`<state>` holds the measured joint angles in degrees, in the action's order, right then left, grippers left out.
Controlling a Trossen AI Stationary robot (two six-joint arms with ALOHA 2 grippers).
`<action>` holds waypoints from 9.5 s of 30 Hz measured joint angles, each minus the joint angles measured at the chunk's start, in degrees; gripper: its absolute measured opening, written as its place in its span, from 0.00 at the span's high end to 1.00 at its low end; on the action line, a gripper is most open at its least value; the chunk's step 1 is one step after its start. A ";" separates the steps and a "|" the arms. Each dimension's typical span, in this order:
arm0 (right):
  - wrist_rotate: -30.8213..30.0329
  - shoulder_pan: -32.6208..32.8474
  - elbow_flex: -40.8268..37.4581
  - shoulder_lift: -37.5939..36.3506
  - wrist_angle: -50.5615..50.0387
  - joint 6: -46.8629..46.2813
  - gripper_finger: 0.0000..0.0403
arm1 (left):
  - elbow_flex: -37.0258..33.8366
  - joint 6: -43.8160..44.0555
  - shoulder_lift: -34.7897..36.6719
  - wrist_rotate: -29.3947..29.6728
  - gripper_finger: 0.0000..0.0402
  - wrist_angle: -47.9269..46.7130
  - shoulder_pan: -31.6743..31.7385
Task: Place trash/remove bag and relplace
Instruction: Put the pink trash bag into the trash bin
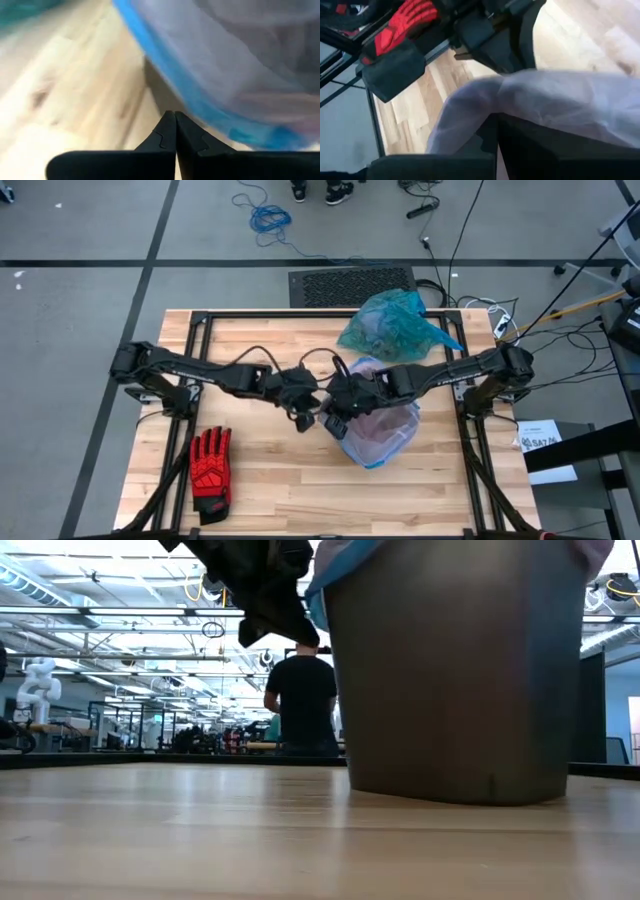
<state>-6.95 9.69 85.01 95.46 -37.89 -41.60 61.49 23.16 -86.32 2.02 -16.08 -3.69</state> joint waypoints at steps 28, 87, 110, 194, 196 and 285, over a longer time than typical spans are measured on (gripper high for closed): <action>8.70 -14.29 3.36 -0.18 10.36 10.67 1.00 | 0.00 0.50 29.04 5.44 1.00 -18.39 11.97; -0.72 2.91 8.24 -6.41 -18.55 0.06 1.00 | -18.95 12.35 7.54 -3.80 1.00 28.44 9.27; -31.02 25.50 13.00 0.61 -26.21 -21.98 1.00 | -18.95 10.98 6.58 -10.32 1.00 28.46 13.47; -44.68 23.58 22.75 3.24 -52.03 -59.03 1.00 | -18.90 1.88 19.93 -13.72 1.00 10.62 23.33; -46.21 20.16 23.61 2.27 -52.07 -54.18 1.00 | -18.89 1.89 19.82 -14.73 1.00 10.14 23.33; 38.00 -29.24 7.13 -0.96 -15.29 18.71 1.00 | -18.93 11.07 43.31 -24.47 1.00 -14.71 14.13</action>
<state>31.05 -19.55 92.14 94.50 -53.18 -22.90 42.57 34.23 -43.01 -22.45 -30.79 10.44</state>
